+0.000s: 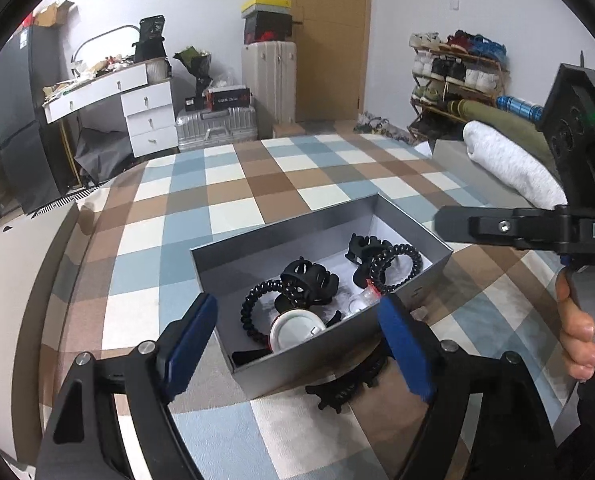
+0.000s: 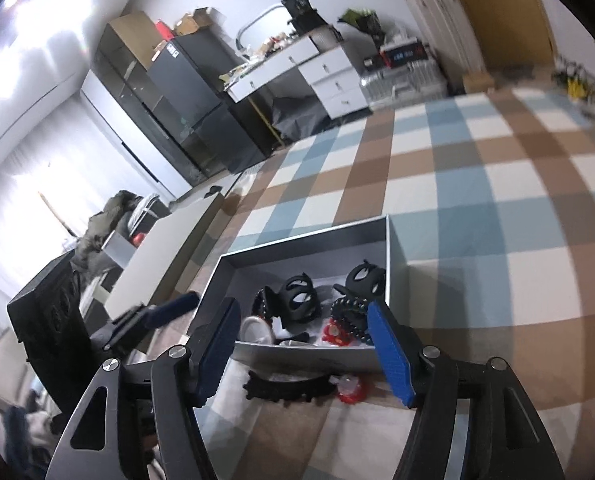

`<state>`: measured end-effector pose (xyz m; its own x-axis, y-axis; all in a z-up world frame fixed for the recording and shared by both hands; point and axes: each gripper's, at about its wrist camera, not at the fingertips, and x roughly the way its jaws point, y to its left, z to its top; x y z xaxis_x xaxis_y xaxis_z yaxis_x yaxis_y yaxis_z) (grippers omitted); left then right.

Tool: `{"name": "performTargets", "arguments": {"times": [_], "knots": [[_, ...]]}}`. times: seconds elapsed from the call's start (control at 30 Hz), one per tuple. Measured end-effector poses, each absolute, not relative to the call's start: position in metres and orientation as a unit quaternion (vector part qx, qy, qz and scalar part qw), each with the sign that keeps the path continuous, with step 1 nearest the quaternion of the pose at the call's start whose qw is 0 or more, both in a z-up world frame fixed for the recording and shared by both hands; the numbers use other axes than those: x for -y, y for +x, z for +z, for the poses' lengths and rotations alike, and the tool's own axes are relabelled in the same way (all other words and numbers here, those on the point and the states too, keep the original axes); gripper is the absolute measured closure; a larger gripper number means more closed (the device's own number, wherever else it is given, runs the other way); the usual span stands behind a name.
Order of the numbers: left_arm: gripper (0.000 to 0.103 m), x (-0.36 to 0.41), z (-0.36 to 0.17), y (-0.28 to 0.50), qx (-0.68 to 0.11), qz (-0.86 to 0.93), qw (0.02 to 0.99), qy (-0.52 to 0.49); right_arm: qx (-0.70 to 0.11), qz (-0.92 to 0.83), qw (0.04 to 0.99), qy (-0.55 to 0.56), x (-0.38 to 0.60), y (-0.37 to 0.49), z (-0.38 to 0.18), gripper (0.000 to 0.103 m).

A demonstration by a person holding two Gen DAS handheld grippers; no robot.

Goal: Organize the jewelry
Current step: 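Open both grippers to drop the badges into the box, then withdraw both grippers from the box toward the remaining pile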

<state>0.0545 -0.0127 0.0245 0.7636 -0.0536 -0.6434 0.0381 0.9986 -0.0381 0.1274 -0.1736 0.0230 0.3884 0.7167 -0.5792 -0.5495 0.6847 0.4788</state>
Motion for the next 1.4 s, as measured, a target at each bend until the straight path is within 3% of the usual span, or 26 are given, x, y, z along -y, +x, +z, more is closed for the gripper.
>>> {"name": "performTargets", "arguments": {"times": [0.07, 0.17, 0.3, 0.33, 1.0, 1.4], "knots": [[0.020, 0.011, 0.024, 0.051, -0.347, -0.019, 0.937, -0.022, -0.392, 0.377, 0.833, 0.101, 0.179, 0.123, 0.027, 0.022], [0.018, 0.011, 0.022, 0.046, -0.340, -0.001, 0.940, -0.028, -0.387, 0.367, 0.840, 0.095, 0.187, 0.119, 0.029, 0.012], [0.001, 0.007, 0.019, 0.039, -0.333, 0.003, 0.942, -0.043, -0.389, 0.354, 0.848, 0.068, 0.190, 0.113, 0.027, 0.003], [0.001, 0.005, 0.017, 0.038, -0.333, -0.002, 0.942, -0.053, -0.389, 0.354, 0.848, 0.066, 0.191, 0.112, 0.027, 0.001], [0.001, -0.005, 0.006, 0.036, -0.363, 0.007, 0.930, -0.046, -0.434, 0.289, 0.848, -0.093, 0.160, 0.108, -0.013, 0.000], [0.001, -0.005, 0.003, 0.037, -0.376, 0.008, 0.925, -0.046, -0.452, 0.269, 0.844, -0.106, 0.156, 0.112, -0.025, 0.000]]}}
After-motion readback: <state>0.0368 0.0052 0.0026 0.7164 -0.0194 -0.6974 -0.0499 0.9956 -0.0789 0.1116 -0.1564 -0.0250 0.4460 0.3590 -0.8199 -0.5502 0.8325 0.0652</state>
